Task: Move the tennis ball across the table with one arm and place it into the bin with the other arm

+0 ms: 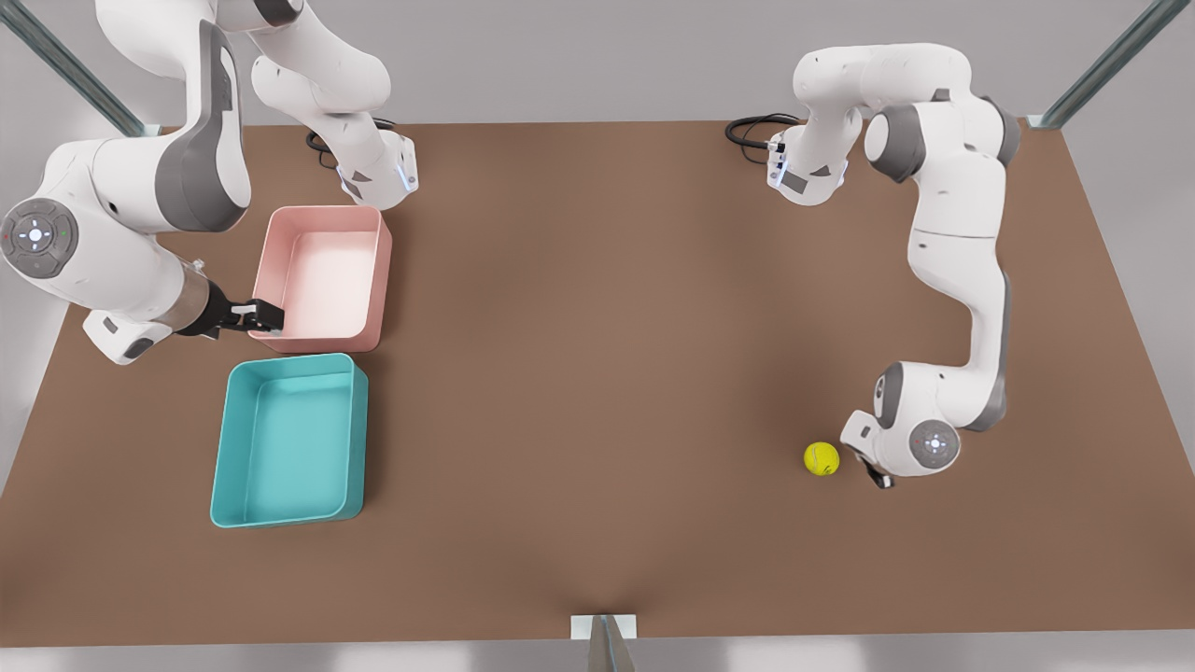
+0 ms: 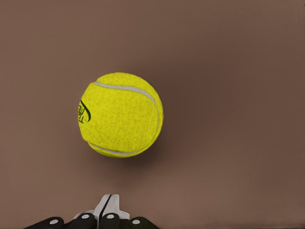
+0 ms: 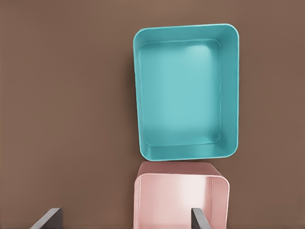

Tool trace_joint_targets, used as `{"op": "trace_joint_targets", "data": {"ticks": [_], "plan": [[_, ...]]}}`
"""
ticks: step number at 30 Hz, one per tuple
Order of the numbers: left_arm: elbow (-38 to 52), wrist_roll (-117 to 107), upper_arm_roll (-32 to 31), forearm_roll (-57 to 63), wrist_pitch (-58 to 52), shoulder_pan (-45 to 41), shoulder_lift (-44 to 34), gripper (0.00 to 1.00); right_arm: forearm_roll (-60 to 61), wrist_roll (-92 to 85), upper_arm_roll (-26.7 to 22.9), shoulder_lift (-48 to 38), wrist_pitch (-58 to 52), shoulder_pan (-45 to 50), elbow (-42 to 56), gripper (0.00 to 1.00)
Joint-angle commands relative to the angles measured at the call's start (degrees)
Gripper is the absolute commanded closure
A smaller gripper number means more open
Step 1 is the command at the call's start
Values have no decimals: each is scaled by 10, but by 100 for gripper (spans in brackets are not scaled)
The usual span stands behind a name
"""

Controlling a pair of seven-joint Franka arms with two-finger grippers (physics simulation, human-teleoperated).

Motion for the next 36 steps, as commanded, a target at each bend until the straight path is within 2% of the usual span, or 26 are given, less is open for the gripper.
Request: {"op": "trace_joint_targets", "data": {"ticks": [1, 4, 6, 11, 12, 14, 15, 16, 17, 19, 21, 22, 23, 24, 25, 26, 27, 28, 31, 35, 36], "plan": [[0, 166, 0, 8, 6, 0, 3, 79, 1, -10, 0, 0, 0, 0, 0, 0], [5, 282, 0, 16, 6, 0, 3, 79, 1, -10, 0, 1, 0, 0, 0, 0], [6, 280, 0, 16, 5, 0, 2, 79, 1, -10, 0, 1, 0, 0, 0, 0], [4, 125, -19, 7, -5, -2, 3, 79, 1, -10, 0, 1, 0, 0, -4, 0], [5, 74, -19, 11, -3, -25, 3, 79, 1, -10, 0, 1, 0, 0, -4, 0], [3, -169, -21, 11, 1, -96, 2, 79, 0, -10, 0, 1, 0, 0, -4, 0], [4, -304, -43, 5, -7, -130, -19, 79, 0, -10, 0, 1, 0, 0, -4, 0], [5, -398, -62, -13, -61, -153, -36, 79, 0, -10, 0, 1, 0, 0, -4, 0], [5, -436, -71, -56, -62, -157, -36, 79, 0, -10, 0, 2, 0, 0, -4, 0], [6, -434, -68, -55, -69, -137, -36, 79, 1, -10, 0, 2, 1, 0, -4, 0], [6, -433, -43, -54, -129, -126, -70, 79, 2, -9, 0, 4, 1, 0, -4, 0], [25, -434, -42, -55, -166, -110, -74, 79, 2, -9, 0, 6, 1, 2, -4, 0], [91, -474, -58, -62, -259, -59, -73, 79, 2, -9, 0, 10, 1, 2, -4, 0], [160, -597, -55, -58, -359, -30, -73, 51, 2, -9, 1, 14, 1, 4, -4, 0], [109, -608, 17, -68, -381, -20, -144, 0, 8, -8, 2, 33, 3, 4, 2, 0], [81, -875, 75, -186, -356, -27, -225, 0, 3, -1, 5, 51, 15, 16, 14, 0], [44, -760, 152, -160, -397, -84, -303, 0, -1, -2, 5, 88, 16, 35, 53, 0], [55, -775, 171, -194, -447, -86, -308, 0, 4, -1, 5, 125, 18, 45, 98, 0], [78, -772, 171, -197, -472, -52, -306, 0, 8, 65, 6, 189, 90, 80, 116, 0], [73, -731, 162, -194, -448, -58, -323, 0, 7, 123, 5, 264, 200, 125, 116, 0], [73, -730, 135, -173, -447, -54, -325, 0, 7, 123, 5, 290, 239, 125, 116, 0]]}}
